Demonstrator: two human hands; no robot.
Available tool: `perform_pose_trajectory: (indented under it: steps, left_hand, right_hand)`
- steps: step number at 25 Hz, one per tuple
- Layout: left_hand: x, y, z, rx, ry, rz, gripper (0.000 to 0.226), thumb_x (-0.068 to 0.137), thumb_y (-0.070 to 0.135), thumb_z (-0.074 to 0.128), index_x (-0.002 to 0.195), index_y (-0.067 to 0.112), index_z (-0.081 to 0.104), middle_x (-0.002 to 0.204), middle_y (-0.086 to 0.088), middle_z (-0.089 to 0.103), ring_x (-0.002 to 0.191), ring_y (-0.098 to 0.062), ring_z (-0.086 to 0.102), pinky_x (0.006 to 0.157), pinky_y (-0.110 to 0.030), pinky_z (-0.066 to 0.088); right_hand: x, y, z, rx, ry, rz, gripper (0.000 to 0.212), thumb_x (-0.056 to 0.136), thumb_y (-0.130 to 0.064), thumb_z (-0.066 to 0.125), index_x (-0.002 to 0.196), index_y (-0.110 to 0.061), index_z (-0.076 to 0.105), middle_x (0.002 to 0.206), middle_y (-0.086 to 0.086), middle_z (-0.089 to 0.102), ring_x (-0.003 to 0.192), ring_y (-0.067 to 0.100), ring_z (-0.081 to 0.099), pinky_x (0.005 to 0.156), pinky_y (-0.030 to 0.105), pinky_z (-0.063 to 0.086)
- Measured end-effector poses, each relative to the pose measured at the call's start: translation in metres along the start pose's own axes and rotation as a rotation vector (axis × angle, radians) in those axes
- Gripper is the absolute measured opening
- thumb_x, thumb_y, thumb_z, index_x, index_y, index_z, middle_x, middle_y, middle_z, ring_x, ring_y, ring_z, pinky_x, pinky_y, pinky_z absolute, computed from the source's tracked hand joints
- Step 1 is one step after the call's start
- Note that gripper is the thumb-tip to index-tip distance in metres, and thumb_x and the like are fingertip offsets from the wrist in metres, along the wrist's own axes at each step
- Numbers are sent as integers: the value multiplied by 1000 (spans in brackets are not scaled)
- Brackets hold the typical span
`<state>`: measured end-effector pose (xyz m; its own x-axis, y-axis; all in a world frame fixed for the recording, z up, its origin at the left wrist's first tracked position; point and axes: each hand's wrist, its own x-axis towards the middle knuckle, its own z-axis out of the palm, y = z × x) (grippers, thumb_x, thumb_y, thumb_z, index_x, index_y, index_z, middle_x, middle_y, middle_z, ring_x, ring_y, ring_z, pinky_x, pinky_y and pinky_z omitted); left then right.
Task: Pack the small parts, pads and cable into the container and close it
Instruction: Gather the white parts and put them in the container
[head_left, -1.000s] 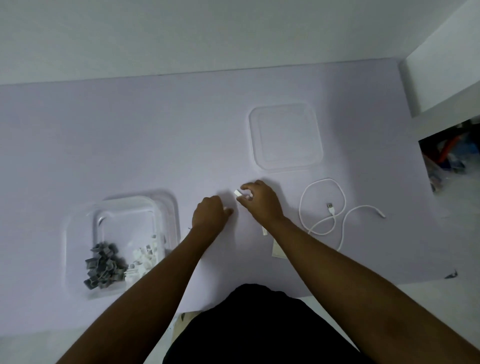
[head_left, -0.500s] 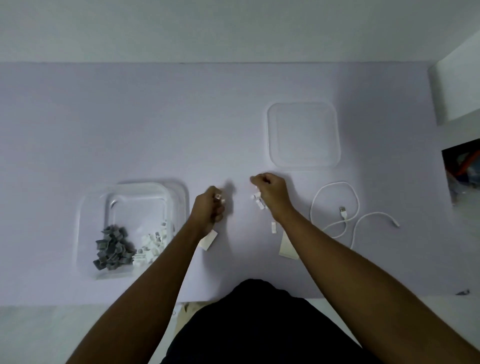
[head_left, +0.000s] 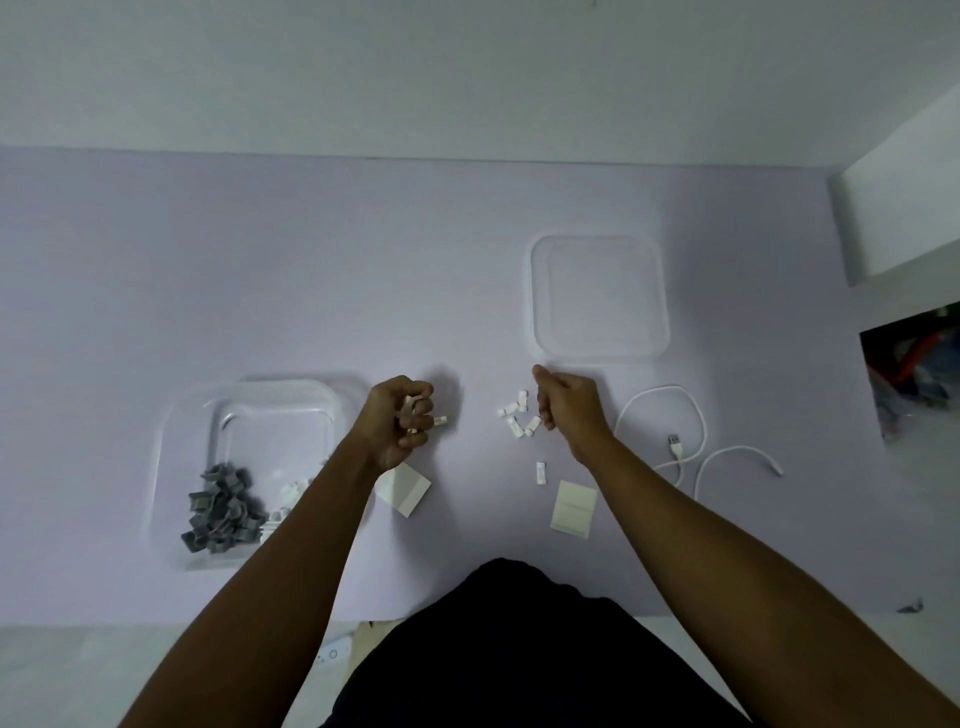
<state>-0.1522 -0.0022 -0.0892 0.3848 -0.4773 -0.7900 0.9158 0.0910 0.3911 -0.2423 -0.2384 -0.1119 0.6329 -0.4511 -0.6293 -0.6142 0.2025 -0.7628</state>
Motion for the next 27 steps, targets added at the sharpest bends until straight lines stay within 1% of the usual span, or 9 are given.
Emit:
perform_pose_trajectory:
  steps: [5, 9, 12, 14, 16, 20, 22, 24, 27]
  left_hand:
    - [7, 2, 7, 330, 211, 33, 31, 97, 38, 51, 72, 19, 50, 54, 6, 28, 43, -11, 26, 39, -21, 19]
    - [7, 3, 8, 540, 286, 58, 48, 95, 50, 52, 59, 20, 40, 54, 2, 30, 47, -15, 25, 47, -26, 21]
    - [12, 1, 1, 881, 348, 187, 51, 88, 49, 63, 60, 13, 41, 53, -3, 32, 47, -17, 27, 48, -26, 24]
    - [15, -6, -2, 1240, 379, 340, 47, 81, 51, 71, 67, 12, 49, 56, 1, 43, 52, -15, 40, 53, -27, 33]
    - [15, -11, -2, 1388, 374, 379, 43, 75, 57, 74, 90, 19, 60, 73, 7, 55, 68, -14, 54, 60, -29, 41]
    - [20, -18, -6, 1555, 405, 400, 37, 78, 50, 72, 107, 29, 64, 86, 4, 61, 82, -19, 61, 66, -28, 41]
    - [25, -21, -5, 1611, 426, 420, 29, 81, 44, 71, 105, 29, 66, 88, -1, 67, 84, -23, 64, 66, -29, 43]
    - [29, -23, -2, 1649, 417, 419, 24, 84, 40, 69, 104, 28, 68, 93, -3, 70, 88, -26, 65, 69, -31, 46]
    - [33, -22, -1, 1649, 388, 373, 24, 88, 36, 66, 102, 17, 66, 96, -7, 68, 91, -28, 63, 71, -31, 44]
  right_hand:
    - [4, 20, -4, -491, 103, -344, 46, 88, -33, 72, 52, -18, 48, 49, 1, 49, 48, 10, 42, 54, 29, 36]
    - [1, 23, -11, -584, 20, -370, 18, 86, -36, 73, 89, -20, 64, 71, -9, 62, 64, 4, 57, 61, 22, 43]
    - [0, 23, -18, -670, -90, -368, 43, 82, -32, 78, 120, -25, 61, 75, -18, 53, 67, -1, 52, 64, 17, 39]
    - [3, 25, -21, -698, -134, -358, 50, 82, -31, 78, 128, -25, 60, 93, -14, 63, 77, 6, 57, 74, 21, 41]
    - [8, 25, -20, -700, -140, -380, 46, 82, -28, 78, 125, -23, 63, 111, -5, 67, 87, 7, 60, 78, 24, 42]
    - [12, 19, -9, -683, -146, -361, 25, 77, -23, 79, 99, -22, 65, 94, -4, 67, 70, -2, 55, 67, 26, 41]
    - [13, 21, -6, -515, -68, -277, 18, 77, -25, 79, 88, -21, 65, 80, -7, 65, 63, 3, 52, 61, 21, 41]
    - [9, 15, -9, -78, 0, -61, 11, 83, -23, 71, 78, -17, 64, 64, -7, 55, 56, 11, 45, 53, 24, 37]
    - [-8, 4, -19, 615, -182, 205, 19, 85, -25, 50, 75, -13, 61, 60, -1, 38, 52, 15, 31, 51, 29, 23]
